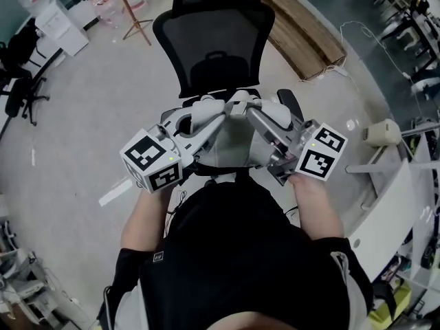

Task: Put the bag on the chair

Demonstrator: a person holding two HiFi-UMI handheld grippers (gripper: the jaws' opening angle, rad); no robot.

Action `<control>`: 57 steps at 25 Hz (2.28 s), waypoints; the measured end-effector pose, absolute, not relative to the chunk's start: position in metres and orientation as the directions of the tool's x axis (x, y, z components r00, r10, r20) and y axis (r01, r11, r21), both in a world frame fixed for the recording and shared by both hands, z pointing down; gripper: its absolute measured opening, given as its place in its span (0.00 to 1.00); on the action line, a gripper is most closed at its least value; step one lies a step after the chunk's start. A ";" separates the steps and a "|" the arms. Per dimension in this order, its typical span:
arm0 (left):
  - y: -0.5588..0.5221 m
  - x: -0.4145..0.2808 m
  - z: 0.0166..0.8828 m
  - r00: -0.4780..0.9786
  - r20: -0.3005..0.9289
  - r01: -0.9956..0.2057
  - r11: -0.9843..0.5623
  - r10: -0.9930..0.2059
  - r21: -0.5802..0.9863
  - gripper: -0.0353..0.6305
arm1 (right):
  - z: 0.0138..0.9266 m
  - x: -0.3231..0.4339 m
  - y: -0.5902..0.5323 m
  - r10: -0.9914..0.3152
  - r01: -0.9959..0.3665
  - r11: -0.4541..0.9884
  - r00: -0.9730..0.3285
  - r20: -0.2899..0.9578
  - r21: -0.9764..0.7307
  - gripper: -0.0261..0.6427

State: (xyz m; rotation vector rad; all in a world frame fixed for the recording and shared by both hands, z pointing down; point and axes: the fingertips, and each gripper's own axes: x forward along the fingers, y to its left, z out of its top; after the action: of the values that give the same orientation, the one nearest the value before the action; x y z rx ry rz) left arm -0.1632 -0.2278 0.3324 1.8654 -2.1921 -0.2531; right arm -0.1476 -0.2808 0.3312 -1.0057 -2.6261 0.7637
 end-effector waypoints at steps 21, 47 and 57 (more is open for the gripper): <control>-0.294 -0.295 0.375 -0.310 0.147 -0.855 0.343 -0.939 0.389 0.14 | 0.370 -0.293 -0.348 0.777 0.617 0.567 -0.620 0.106 -0.545 0.08; -0.257 -0.311 0.502 -0.401 0.355 -0.694 0.533 -0.844 0.485 0.38 | 0.510 -0.254 -0.372 0.732 0.380 0.623 -0.590 0.339 -0.684 0.35; -0.216 -0.287 0.509 -0.425 0.427 -0.711 0.586 -0.798 0.389 0.47 | 0.543 -0.214 -0.380 0.619 0.254 0.744 -0.610 0.494 -0.618 0.43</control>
State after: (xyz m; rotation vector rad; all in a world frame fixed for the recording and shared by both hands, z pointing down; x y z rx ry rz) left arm -0.2871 -0.2162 0.5092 1.1947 -2.2392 -0.1991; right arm -0.2143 -0.3805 0.5433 -0.6535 -2.2178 0.6506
